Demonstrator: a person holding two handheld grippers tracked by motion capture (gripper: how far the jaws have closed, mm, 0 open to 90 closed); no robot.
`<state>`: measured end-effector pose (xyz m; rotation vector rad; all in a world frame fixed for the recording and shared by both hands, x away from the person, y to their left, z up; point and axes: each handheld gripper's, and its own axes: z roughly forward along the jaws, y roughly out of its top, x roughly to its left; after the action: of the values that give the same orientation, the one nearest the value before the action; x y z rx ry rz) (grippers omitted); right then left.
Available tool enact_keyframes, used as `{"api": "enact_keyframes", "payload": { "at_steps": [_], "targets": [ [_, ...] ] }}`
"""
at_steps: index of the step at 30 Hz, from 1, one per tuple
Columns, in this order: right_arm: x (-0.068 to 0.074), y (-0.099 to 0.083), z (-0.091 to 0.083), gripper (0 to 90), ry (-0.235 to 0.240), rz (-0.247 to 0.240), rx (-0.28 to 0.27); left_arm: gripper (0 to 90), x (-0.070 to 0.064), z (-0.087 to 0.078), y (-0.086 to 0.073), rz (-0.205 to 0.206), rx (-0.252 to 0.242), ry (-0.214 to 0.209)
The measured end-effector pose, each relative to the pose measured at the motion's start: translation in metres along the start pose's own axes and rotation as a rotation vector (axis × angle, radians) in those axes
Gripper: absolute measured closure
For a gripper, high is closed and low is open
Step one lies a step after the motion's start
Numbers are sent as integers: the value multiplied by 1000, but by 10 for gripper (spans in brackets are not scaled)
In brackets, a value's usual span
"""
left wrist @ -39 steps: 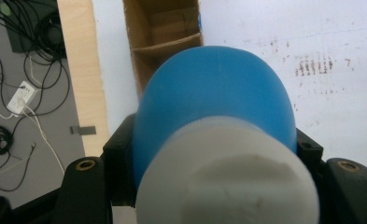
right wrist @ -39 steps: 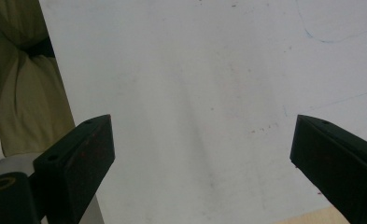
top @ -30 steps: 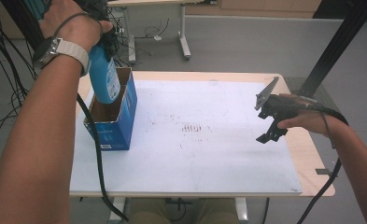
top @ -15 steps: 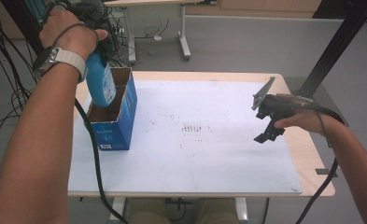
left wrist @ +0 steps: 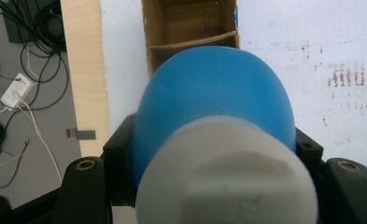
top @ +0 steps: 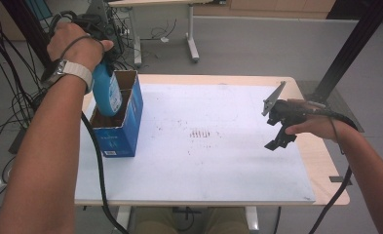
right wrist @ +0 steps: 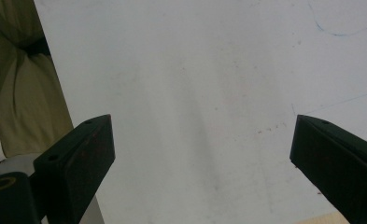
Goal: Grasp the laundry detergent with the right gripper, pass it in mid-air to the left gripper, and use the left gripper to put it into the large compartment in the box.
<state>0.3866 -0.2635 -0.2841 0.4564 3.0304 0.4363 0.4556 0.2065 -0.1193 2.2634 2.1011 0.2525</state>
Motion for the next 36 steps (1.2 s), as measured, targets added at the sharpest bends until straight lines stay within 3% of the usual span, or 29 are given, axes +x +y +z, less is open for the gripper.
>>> {"api": "enact_keyframes", "payload": {
  "at_steps": [36],
  "targets": [
    [1,-4,6,67,7,11,7,374,2,58,-7,5,5,-18]
  ]
}}
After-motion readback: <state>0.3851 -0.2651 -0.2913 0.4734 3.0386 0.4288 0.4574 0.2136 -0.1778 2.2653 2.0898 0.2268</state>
